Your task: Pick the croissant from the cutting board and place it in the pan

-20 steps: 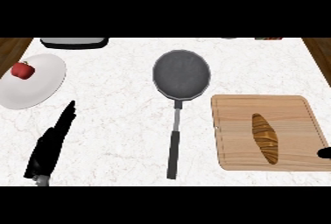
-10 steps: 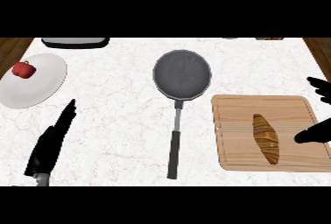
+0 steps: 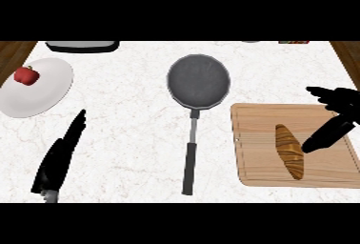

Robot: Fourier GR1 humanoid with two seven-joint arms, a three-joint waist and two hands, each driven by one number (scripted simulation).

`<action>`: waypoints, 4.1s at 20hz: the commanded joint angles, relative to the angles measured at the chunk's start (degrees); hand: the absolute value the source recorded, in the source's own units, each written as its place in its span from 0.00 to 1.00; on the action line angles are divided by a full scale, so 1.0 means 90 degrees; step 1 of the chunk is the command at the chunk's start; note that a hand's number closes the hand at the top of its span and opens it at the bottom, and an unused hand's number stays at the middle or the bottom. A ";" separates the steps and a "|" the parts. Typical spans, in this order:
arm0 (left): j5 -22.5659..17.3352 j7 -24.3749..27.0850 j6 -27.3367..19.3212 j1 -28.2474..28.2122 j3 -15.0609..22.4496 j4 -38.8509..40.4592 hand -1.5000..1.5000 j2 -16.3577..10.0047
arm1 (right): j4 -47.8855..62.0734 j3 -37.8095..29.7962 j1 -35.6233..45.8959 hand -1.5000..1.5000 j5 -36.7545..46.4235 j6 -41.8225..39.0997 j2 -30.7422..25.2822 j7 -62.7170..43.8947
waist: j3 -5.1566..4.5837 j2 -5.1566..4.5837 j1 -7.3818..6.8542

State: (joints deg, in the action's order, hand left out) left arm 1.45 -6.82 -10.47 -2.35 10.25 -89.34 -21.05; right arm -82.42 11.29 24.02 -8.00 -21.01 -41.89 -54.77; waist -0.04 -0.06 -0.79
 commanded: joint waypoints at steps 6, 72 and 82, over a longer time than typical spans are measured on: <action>0.0168 -0.0159 -0.0008 -0.0138 -0.0111 -0.0279 0.50 0.0156 | 0.0176 0.0389 0.0177 0.00 0.0044 -0.0488 0.0290 -0.0865 | 0.0003 0.0009 0.0052; 0.0831 0.0011 0.0893 -0.0063 -0.0988 -0.0003 0.50 0.0835 | 0.1559 0.0101 0.0684 1.00 0.5003 0.2302 0.0380 0.4520 | 0.0013 -0.0034 0.0016; 0.0916 -0.0304 0.0949 -0.0327 -0.0862 -0.0612 0.50 0.0907 | 0.1840 -0.0169 0.2037 1.00 0.5046 0.2971 0.1492 0.5186 | 0.0005 0.0001 -0.0015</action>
State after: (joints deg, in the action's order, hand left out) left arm 9.00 -8.35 -1.49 -4.51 2.08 -93.16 -13.53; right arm -66.12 10.93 38.59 38.27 5.39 -31.97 -9.34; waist 0.03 -0.17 -1.29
